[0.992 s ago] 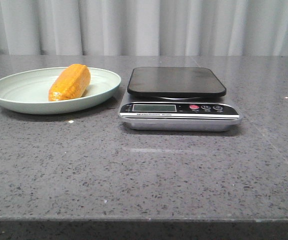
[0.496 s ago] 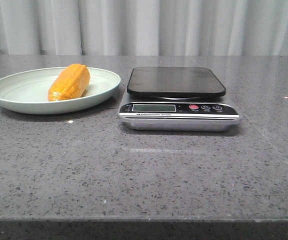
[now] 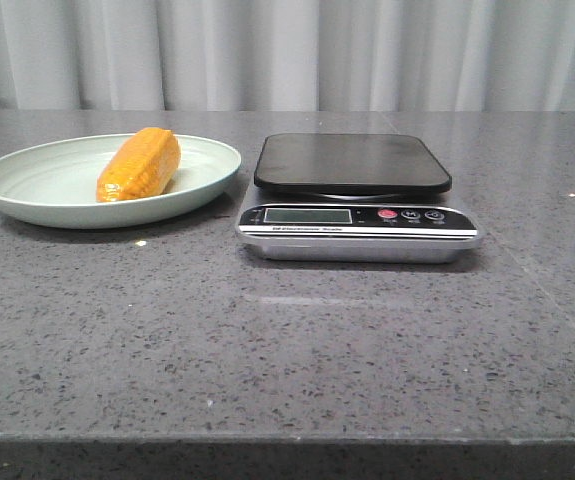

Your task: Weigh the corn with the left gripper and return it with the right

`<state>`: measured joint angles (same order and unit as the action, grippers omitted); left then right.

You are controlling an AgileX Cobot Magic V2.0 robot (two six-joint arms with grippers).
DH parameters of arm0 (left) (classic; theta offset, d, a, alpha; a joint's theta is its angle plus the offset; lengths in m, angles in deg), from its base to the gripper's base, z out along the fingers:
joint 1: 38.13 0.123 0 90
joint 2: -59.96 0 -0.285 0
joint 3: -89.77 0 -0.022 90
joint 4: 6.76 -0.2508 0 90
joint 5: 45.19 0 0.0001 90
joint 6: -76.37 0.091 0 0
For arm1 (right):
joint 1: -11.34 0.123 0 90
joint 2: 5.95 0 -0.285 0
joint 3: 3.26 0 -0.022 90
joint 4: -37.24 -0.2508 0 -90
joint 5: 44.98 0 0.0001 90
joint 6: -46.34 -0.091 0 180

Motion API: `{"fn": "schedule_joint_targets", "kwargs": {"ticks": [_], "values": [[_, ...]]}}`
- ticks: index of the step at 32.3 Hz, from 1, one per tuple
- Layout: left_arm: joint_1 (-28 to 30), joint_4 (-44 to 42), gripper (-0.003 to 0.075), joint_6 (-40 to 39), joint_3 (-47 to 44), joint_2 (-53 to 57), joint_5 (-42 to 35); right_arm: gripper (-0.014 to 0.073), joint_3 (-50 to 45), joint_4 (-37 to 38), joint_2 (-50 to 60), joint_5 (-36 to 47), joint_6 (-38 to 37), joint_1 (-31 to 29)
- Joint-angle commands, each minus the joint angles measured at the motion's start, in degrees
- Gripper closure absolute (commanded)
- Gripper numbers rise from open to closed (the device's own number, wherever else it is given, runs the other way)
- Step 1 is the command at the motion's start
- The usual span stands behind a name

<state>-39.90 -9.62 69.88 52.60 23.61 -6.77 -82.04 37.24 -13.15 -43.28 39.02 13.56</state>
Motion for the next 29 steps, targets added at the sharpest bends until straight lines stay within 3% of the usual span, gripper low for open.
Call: {"fn": "schedule_joint_targets", "kwargs": {"ticks": [1, 9, 16, 22, 29], "values": [[-1.3, 0.8, 0.0079, 0.5, 4.2, -4.6, -2.2, 0.0431, 0.4, 0.3, 1.0, 4.7, 0.5, -0.3], [-5.6, 5.0, 0.0081, 0.6, 13.7, -18.4, 0.3, 0.0431, 0.4, 0.3, 1.0, 4.7, 0.5, -0.3], [-14.8, 4.0, 0.0081, 0.4, 25.4, -32.9, 3.9, 0.0431, 0.4, 0.3, 1.0, 4.7, 0.5, -0.3], [-19.5, -4.3, 0.0081, -10.1, 34.1, -46.2, 7.0, 0.0431, 0.4, 0.3, 1.0, 4.7, 0.5, -0.3], [-20.3, -3.9, 0.0082, -14.2, 42.6, -59.1, 11.9, 0.0431, 0.4, 0.3, 1.0, 4.7, 0.5, -0.3]]}}
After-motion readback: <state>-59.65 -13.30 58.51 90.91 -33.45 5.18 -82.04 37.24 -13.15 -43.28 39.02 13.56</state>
